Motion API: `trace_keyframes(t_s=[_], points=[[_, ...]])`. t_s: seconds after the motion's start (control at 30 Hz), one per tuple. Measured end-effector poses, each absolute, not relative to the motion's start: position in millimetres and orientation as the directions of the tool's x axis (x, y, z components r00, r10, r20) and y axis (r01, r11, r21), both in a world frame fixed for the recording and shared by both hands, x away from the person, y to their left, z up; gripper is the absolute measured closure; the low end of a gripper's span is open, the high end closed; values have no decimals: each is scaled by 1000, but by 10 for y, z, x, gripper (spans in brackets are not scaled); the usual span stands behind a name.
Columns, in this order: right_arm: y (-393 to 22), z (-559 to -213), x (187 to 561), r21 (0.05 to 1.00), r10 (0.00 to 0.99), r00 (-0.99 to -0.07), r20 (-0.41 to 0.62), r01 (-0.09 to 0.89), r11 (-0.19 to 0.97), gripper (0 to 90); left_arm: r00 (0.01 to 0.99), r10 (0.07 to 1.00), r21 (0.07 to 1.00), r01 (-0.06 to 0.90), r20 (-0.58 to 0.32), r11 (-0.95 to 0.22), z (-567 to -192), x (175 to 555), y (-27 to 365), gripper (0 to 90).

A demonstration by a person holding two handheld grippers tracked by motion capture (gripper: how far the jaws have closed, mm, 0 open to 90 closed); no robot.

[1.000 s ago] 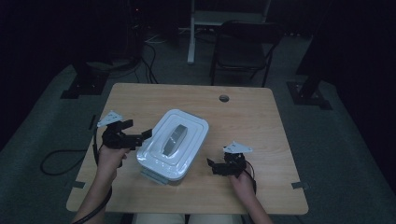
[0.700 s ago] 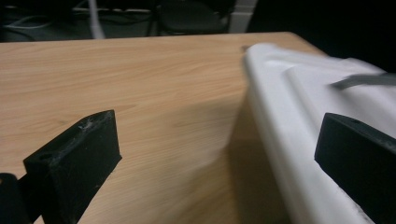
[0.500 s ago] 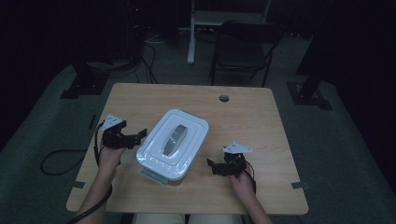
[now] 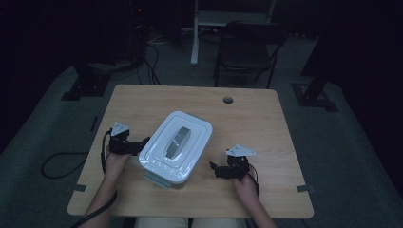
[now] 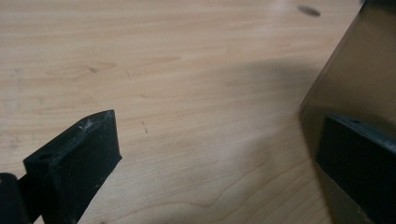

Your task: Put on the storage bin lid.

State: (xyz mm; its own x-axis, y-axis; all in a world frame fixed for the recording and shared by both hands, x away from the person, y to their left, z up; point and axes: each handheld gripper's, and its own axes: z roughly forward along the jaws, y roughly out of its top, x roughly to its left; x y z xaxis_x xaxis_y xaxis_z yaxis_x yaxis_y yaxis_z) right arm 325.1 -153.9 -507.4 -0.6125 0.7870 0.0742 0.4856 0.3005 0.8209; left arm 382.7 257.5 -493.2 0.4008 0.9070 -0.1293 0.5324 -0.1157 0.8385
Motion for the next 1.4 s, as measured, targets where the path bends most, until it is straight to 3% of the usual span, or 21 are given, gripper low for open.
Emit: trace_keyframes(t_s=[0.7,0.87,1.4], points=[[-1305,-5049,3347,833,816,-571,88,491,254,121,467,877,803,561,-108,-200,-5083,3795,2304,9],[-1335,-5022,3322,839,825,-558,88,488,241,121,486,861,781,592,-148,-200,-5069,3730,2163,9],[-1598,-4986,3369,832,845,-526,93,507,225,126,493,858,757,614,-144,-225,-5041,3630,1853,10]])
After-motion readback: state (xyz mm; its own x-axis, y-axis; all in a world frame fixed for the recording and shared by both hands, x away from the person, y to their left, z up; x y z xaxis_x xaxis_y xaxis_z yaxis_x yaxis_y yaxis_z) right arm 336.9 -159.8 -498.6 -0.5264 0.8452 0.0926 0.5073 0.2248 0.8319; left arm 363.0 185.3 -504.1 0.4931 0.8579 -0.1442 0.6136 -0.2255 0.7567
